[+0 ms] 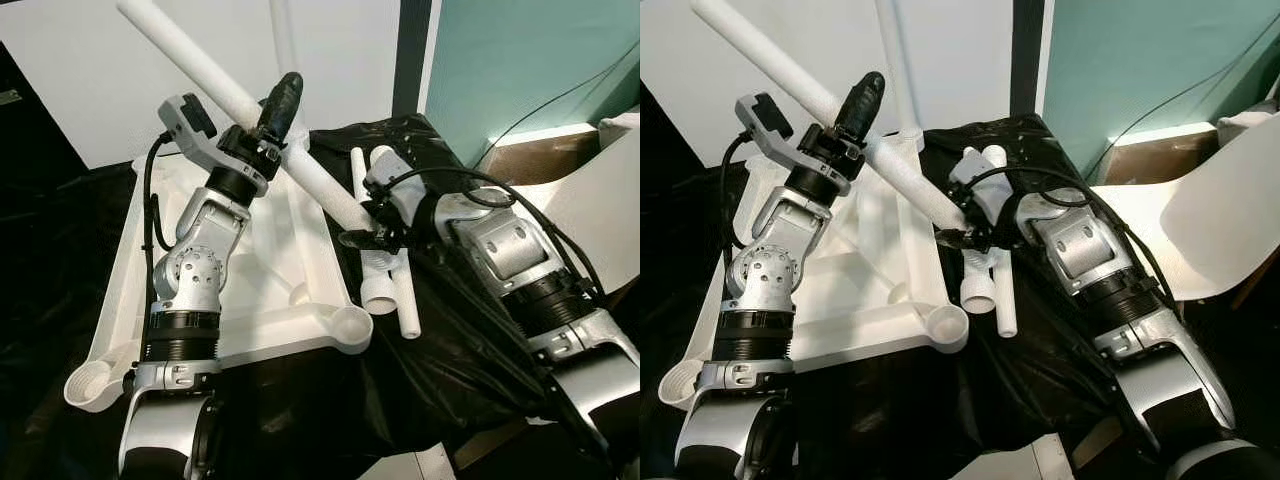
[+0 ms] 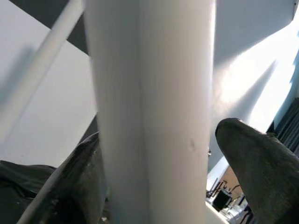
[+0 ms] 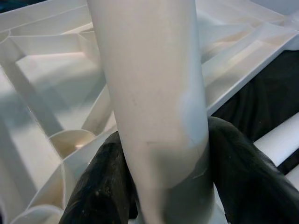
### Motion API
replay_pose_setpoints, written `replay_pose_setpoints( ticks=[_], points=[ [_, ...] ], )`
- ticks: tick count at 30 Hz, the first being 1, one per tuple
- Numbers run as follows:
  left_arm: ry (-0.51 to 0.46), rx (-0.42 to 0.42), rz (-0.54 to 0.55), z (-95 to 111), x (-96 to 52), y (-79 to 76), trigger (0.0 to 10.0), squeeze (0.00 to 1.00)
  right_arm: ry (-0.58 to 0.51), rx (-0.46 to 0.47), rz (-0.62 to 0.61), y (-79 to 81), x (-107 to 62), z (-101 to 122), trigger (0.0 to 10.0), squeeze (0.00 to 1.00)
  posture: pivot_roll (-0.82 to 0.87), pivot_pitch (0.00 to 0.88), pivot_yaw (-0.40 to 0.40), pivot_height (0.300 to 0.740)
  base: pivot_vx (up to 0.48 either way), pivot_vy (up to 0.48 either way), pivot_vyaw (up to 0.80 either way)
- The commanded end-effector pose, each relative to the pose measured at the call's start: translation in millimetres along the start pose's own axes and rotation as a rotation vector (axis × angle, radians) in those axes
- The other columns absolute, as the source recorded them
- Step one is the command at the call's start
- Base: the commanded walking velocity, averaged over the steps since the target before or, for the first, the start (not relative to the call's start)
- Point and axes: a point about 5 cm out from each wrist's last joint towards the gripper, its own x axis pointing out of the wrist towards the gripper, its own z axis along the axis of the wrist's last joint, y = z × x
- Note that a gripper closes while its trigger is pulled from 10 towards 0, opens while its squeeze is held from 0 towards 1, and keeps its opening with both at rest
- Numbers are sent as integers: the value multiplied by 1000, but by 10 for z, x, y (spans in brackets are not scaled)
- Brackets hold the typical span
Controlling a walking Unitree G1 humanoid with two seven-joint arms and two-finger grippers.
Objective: Building children table
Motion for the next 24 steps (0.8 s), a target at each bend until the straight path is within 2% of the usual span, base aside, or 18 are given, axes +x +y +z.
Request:
replay_pose_setpoints(
  ticks=[1,2,4,7,10,11,13,14,15,16,17,19,20,21,22,23,24],
  points=[
    [22,-10,-168,0,-66,-25,10000,0,-33,19,-26,114,82,32,0,0,-105,0,106,740,0,0,0],
    [39,-31,-181,2,-141,4,10000,0,-47,23,-54,144,113,44,0,0,-107,0,108,740,0,0,0],
    [49,-45,-193,7,-190,18,10000,0,-56,22,-71,153,126,54,0,0,-108,0,109,740,0,0,0],
    [36,-14,-206,48,-286,50,10000,0,-69,40,-113,154,149,67,0,0,-108,0,111,740,0,0,0],
    [32,49,-171,120,-430,164,10000,0,-64,74,-204,104,165,19,0,0,-102,0,112,740,0,0,0],
    [32,49,-171,120,-430,164,10000,0,-64,74,-204,104,165,19,0,0,-102,0,112,740,0,0,0],
    [130,90,-212,107,-582,184,10000,0,-76,73,-249,103,170,-1,0,0,-96,0,111,740,0,0,0],
    [130,90,-212,107,-582,184,10000,0,-76,73,-249,103,170,-1,0,0,-96,0,111,740,0,0,0],
    [178,99,-237,87,-639,178,10000,0,-85,68,-258,113,171,4,0,0,-95,0,111,740,0,0,0],
    [269,127,-273,38,-726,165,10000,0,-111,59,-266,125,165,30,0,0,-91,0,109,740,0,0,0],
    [269,127,-273,38,-726,165,10000,0,-111,59,-266,125,165,30,0,0,-91,0,109,740,0,0,0],
    [412,164,-310,-53,-862,170,10000,0,-149,45,-278,144,151,73,0,0,-86,0,109,740,0,0,0],
    [501,195,-330,-111,-951,180,10000,0,-172,43,-274,165,141,91,4353,0,-86,0,109,740,0,0,0],
    [501,195,-330,-111,-951,180,10000,0,-172,43,-274,165,141,91,4353,0,-86,0,109,740,0,0,0],
    [614,232,-351,-183,-1067,197,10000,0,-196,42,-271,199,130,104,10000,0,-82,0,109,740,0,0,0],
    [745,267,-380,-261,-1211,209,10000,0,-228,42,-259,256,120,115,10000,0,-76,0,109,740,0,0,0],
    [745,267,-380,-261,-1211,209,10000,0,-228,42,-259,256,120,115,10000,0,-76,0,109,740,0,0,0]
  ],
)
